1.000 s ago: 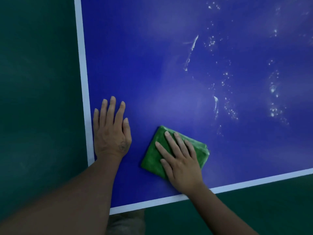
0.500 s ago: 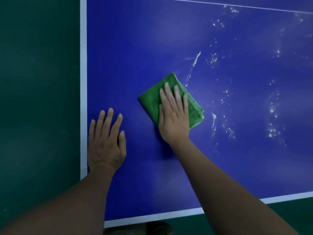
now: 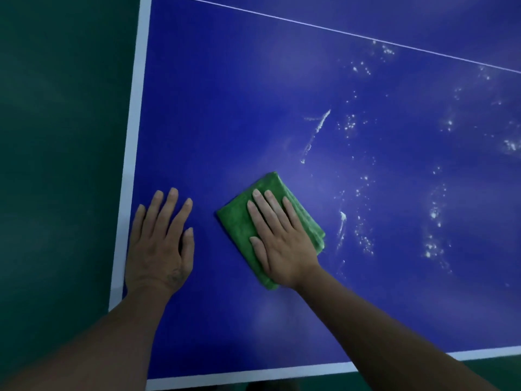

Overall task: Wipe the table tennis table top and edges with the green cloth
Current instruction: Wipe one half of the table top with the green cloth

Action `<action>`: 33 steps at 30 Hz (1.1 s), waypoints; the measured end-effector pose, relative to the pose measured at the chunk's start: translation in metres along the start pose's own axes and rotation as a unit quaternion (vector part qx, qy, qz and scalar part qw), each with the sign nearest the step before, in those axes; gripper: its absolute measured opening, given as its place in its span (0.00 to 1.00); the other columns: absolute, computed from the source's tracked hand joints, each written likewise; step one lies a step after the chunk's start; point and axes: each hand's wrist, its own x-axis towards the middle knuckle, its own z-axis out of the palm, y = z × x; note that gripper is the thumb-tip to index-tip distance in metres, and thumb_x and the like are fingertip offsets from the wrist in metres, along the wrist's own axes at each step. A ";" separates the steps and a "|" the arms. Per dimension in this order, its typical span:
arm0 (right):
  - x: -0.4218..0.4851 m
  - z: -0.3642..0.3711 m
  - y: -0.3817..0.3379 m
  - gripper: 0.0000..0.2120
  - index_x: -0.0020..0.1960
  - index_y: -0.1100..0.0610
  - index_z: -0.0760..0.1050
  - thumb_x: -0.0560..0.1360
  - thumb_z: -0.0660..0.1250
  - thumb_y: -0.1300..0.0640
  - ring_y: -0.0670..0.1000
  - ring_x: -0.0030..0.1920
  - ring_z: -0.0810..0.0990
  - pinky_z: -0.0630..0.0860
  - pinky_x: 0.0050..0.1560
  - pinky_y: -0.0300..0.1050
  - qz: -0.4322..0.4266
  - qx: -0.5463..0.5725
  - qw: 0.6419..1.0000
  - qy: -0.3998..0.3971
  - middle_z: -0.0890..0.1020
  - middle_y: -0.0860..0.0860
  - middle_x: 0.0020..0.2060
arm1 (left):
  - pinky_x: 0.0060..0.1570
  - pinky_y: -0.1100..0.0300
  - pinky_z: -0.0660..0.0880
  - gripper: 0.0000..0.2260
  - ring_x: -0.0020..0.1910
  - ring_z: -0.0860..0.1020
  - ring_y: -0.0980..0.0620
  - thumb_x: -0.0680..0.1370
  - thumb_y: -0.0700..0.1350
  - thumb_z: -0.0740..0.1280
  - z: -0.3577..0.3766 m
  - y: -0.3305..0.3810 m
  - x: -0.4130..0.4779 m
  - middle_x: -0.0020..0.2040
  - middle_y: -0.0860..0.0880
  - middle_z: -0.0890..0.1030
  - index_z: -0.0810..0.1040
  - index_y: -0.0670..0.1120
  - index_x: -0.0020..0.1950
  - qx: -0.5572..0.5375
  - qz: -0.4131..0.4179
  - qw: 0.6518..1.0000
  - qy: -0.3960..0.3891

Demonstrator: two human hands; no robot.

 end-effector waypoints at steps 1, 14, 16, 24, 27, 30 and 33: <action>0.014 0.001 0.002 0.31 0.88 0.59 0.55 0.89 0.54 0.46 0.57 0.88 0.51 0.55 0.86 0.63 -0.009 0.003 1.000 0.009 0.54 0.55 0.88 | 0.84 0.36 0.55 0.25 0.87 0.57 0.42 0.86 0.49 0.58 0.000 0.000 0.000 0.86 0.43 0.63 0.69 0.45 0.83 -0.004 -0.003 1.000 0.004; 0.143 -0.010 0.067 0.31 0.87 0.57 0.59 0.88 0.56 0.44 0.54 0.88 0.54 0.49 0.87 0.58 0.104 0.056 0.988 0.101 0.58 0.52 0.87 | 0.87 0.45 0.48 0.24 0.88 0.53 0.45 0.91 0.51 0.53 0.030 0.096 0.141 0.87 0.43 0.59 0.64 0.42 0.85 -0.070 -0.155 0.984 0.061; 0.148 -0.011 0.094 0.31 0.87 0.57 0.60 0.87 0.57 0.45 0.53 0.87 0.55 0.49 0.87 0.57 0.156 0.049 0.978 0.127 0.60 0.52 0.87 | 0.87 0.44 0.47 0.27 0.88 0.51 0.44 0.91 0.55 0.48 0.037 0.108 0.177 0.88 0.42 0.58 0.62 0.43 0.86 -0.029 -0.161 0.985 0.063; 0.158 -0.015 0.140 0.32 0.88 0.61 0.52 0.88 0.49 0.46 0.57 0.88 0.47 0.45 0.87 0.62 0.291 -0.008 0.952 0.098 0.52 0.56 0.88 | 0.86 0.41 0.49 0.28 0.88 0.52 0.43 0.90 0.57 0.49 0.045 0.115 0.204 0.88 0.43 0.58 0.61 0.45 0.87 0.020 -0.178 0.981 0.075; 0.187 -0.021 0.134 0.33 0.88 0.63 0.51 0.88 0.46 0.47 0.58 0.88 0.46 0.45 0.86 0.65 0.253 -0.018 0.964 0.079 0.49 0.58 0.88 | 0.86 0.42 0.48 0.28 0.88 0.51 0.44 0.89 0.57 0.50 0.044 0.116 0.208 0.88 0.44 0.56 0.61 0.46 0.87 0.018 -0.190 0.980 0.060; 0.242 -0.029 0.148 0.33 0.88 0.61 0.48 0.88 0.41 0.45 0.58 0.88 0.45 0.44 0.85 0.65 0.224 -0.025 0.973 0.057 0.47 0.57 0.88 | 0.86 0.41 0.49 0.28 0.88 0.52 0.44 0.89 0.56 0.51 0.044 0.116 0.208 0.88 0.43 0.58 0.62 0.45 0.87 0.021 -0.188 0.980 0.065; 0.287 -0.038 0.183 0.33 0.89 0.59 0.47 0.89 0.44 0.44 0.56 0.88 0.46 0.42 0.86 0.62 0.233 -0.009 0.970 0.063 0.47 0.55 0.89 | 0.86 0.41 0.50 0.27 0.88 0.52 0.43 0.89 0.55 0.52 0.045 0.116 0.209 0.88 0.43 0.58 0.62 0.45 0.86 0.026 -0.182 0.981 0.067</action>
